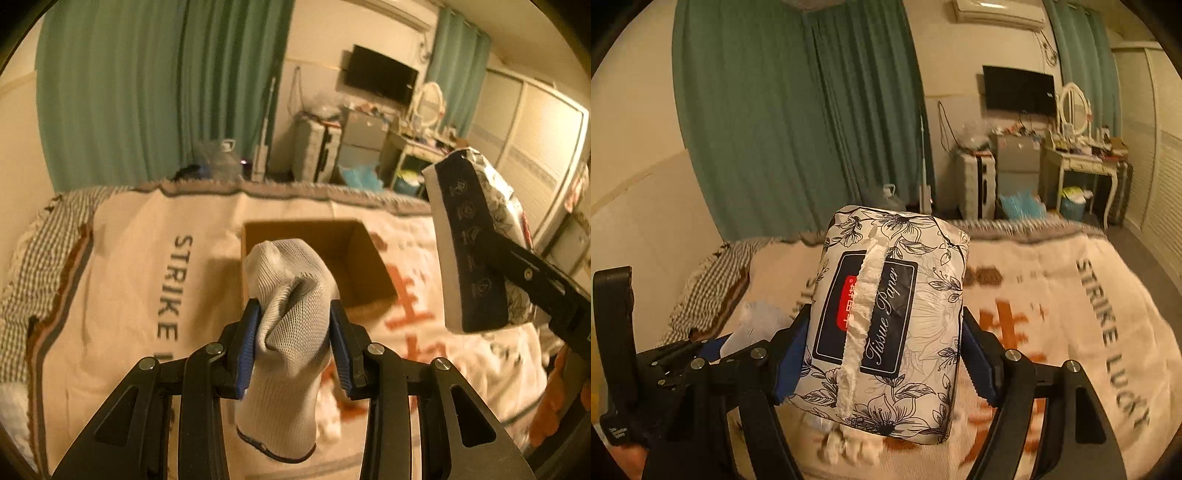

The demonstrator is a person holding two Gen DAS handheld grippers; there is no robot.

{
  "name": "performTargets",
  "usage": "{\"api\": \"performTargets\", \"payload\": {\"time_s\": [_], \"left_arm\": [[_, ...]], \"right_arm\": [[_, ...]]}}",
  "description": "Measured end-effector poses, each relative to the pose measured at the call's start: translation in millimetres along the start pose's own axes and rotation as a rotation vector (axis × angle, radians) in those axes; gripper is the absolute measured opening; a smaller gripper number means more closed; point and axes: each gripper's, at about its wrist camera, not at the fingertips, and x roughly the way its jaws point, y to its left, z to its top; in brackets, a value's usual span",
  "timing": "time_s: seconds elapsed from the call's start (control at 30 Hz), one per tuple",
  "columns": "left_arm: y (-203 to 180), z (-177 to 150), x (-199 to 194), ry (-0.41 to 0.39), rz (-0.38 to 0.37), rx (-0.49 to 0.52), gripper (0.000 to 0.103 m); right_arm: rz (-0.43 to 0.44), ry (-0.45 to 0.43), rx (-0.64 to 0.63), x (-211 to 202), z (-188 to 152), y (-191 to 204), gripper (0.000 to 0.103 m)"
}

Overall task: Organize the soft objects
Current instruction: 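Carry both items over the cardboard box and open both grippers to drop them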

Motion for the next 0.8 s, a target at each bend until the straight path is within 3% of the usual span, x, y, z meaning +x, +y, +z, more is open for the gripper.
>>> {"api": "performTargets", "payload": {"time_s": [0.23,0.5,0.67,0.73,0.8], "left_arm": [[11,41,65,0.006,0.001,-0.01,0.035],[15,45,163,0.078,0.017,0.043,0.035],[15,41,187,0.077,0.025,0.063,0.038],[16,42,191,0.087,0.038,0.043,0.044],[17,43,188,0.085,0.042,0.028,0.068]], "right_arm": [[0.022,0.032,-0.059,82,37,-6,0.073],[0.035,0.144,-0.043,197,29,-38,0.073],[0.05,0.172,-0.022,230,14,-55,0.074],[0.062,0.164,-0.011,234,13,-61,0.08],[0.08,0.158,-0.001,233,13,-65,0.082]]}}
